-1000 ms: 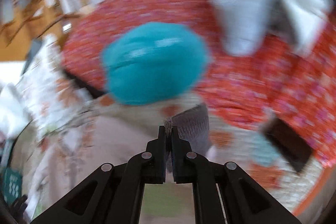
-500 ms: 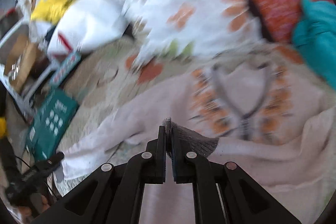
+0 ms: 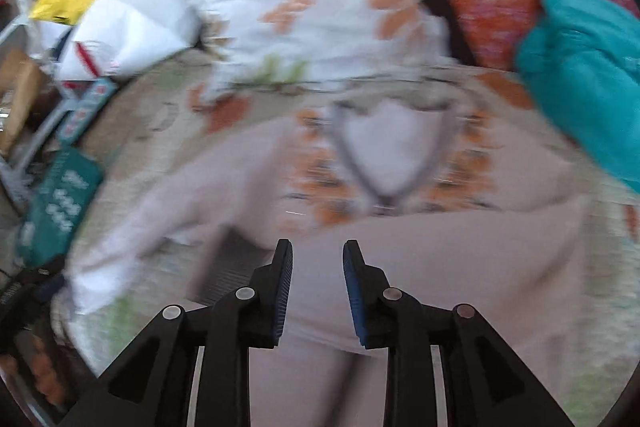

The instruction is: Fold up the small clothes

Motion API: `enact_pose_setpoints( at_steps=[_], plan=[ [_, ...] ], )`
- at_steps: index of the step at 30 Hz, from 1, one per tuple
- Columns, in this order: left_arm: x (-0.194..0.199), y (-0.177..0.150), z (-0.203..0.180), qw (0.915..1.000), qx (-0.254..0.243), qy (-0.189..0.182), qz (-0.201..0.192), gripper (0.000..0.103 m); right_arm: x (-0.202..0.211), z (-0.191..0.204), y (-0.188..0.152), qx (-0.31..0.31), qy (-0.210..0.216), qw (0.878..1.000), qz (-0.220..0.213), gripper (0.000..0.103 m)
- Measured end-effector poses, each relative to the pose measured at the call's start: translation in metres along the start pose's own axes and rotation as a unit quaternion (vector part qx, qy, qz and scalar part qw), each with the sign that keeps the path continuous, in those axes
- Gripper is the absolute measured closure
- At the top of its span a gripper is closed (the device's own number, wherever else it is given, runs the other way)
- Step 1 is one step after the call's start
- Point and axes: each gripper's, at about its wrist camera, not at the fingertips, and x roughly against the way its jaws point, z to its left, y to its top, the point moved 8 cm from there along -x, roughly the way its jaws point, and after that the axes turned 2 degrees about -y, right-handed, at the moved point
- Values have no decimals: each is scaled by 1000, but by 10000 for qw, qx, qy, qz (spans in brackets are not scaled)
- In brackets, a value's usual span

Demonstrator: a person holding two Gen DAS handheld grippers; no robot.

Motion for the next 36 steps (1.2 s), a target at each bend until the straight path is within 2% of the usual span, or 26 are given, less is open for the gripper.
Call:
enact_pose_setpoints(
  at_steps=[5, 9, 10, 12, 15, 16, 18, 21, 24, 27, 31, 33, 34, 35, 36],
  plan=[
    [-7, -10, -13, 9997, -211, 43, 78, 30, -4, -94, -30, -278, -1065, 9935, 276, 75],
    [-12, -16, -23, 9994, -310, 18, 158, 30, -9, -184, -69, -914, -1881, 9752, 726, 75],
    [-13, -17, -26, 9992, -359, 18, 165, 30, -9, -207, -80, -1073, -2081, 9685, 852, 68],
    [-14, -18, -29, 9991, -395, 11, 172, 29, 1, -228, -85, -1365, -2043, 9663, 768, 50],
    [-14, -19, -33, 9990, -424, 5, 156, 29, 27, -235, -76, -1414, -2300, 9618, 444, 50],
    [-14, -18, -33, 9990, -424, 5, 154, 29, 34, -227, -67, -1312, -2267, 9647, 284, 50],
    [-14, -19, -34, 9990, -423, 1, 159, 29, 43, -196, -47, -1063, -1903, 9760, 12, 50],
    [-15, -19, -35, 9989, -423, 25, 179, 29, 39, -123, -22, -531, -1023, 9932, -143, 50],
    [-16, -17, -32, 9991, -393, 60, 170, 29, 22, -48, -17, -58, -146, 9999, -27, 50],
    [-14, -11, -22, 9994, -309, 99, 116, 29, -1, 30, -15, 426, 425, 9981, 92, 50],
    [-10, -1, -4, 9998, -99, 144, 41, 29, -33, 102, -22, 820, 669, 9940, 279, 50],
    [-9, 2, 5, 9999, 2, 154, 31, 29, -56, 114, -21, 947, 493, 9934, 414, 50],
    [-7, 5, 11, 9998, 59, 164, 16, 29, -66, 116, -20, 1010, 331, 9933, 463, 53],
    [-5, 6, 15, 9998, 90, 178, -8, 29, -76, 115, -20, 1087, 72, 9925, 548, 63],
    [-2, 9, 21, 9997, 130, 213, -55, 29, -83, 113, -20, 1113, -60, 9918, 628, 99]
  ],
)
